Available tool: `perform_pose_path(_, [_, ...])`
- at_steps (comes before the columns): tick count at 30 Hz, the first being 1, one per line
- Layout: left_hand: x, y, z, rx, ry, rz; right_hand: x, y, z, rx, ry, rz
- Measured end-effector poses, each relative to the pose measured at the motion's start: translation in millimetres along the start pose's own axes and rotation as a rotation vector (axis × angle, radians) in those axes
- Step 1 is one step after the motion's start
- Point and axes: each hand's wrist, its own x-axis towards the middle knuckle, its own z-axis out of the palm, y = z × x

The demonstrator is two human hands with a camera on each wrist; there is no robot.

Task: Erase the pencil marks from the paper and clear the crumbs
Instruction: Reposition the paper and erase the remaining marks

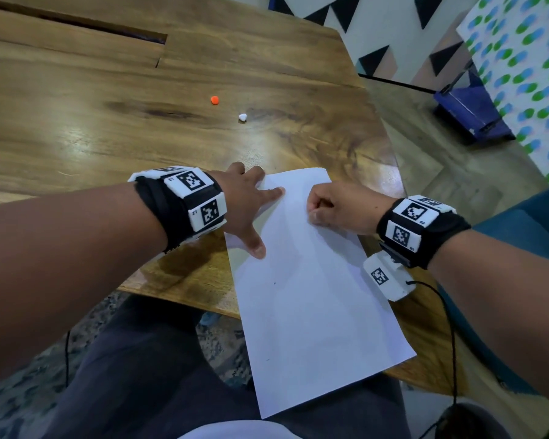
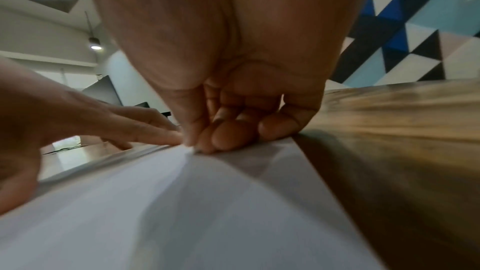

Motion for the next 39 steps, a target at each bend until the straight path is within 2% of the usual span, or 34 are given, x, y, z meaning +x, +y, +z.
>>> perform_pose_path(3, [2,-1,1,0.006,0.000,0.004,-6,0,1,-0.049,-0.088,-0.038])
perform_pose_path(10, [0,1,1,-0.013,-0.003,0.005,7,-1,-1,-0.054,0.136,0.094])
perform_pose_path(14, [-4,1,0,-0.046,0.002,0.003,-7,0,4,-0.081,0.126,0.069])
perform_pose_path(18, [-7,5,-4,-0.063,-0.007,-0.032,-30,11,2,0.009,0.143,0.089])
perform_pose_path(22, [-20,27,-13,-0.049,0.106,0.045,-47,21,4,0.082,0.161,0.111])
perform_pose_path(24, [-25,44,-13,-0.072,0.147,0.120,-51,18,7,0.059,0.142,0.098])
perform_pose_path(27, [-26,67,-1,-0.098,0.109,0.188,-56,7,18,-0.038,0.090,0.070])
perform_pose_path(31, [-24,71,18,-0.092,0.136,0.187,-68,-16,39,-0.105,0.047,-0.030])
perform_pose_path(36, [-22,70,21,-0.082,0.133,0.198,-86,-31,54,-0.140,-0.088,-0.140])
perform_pose_path(39, [-22,70,20,-0.092,0.118,0.197,-73,-22,45,-0.107,0.004,-0.065])
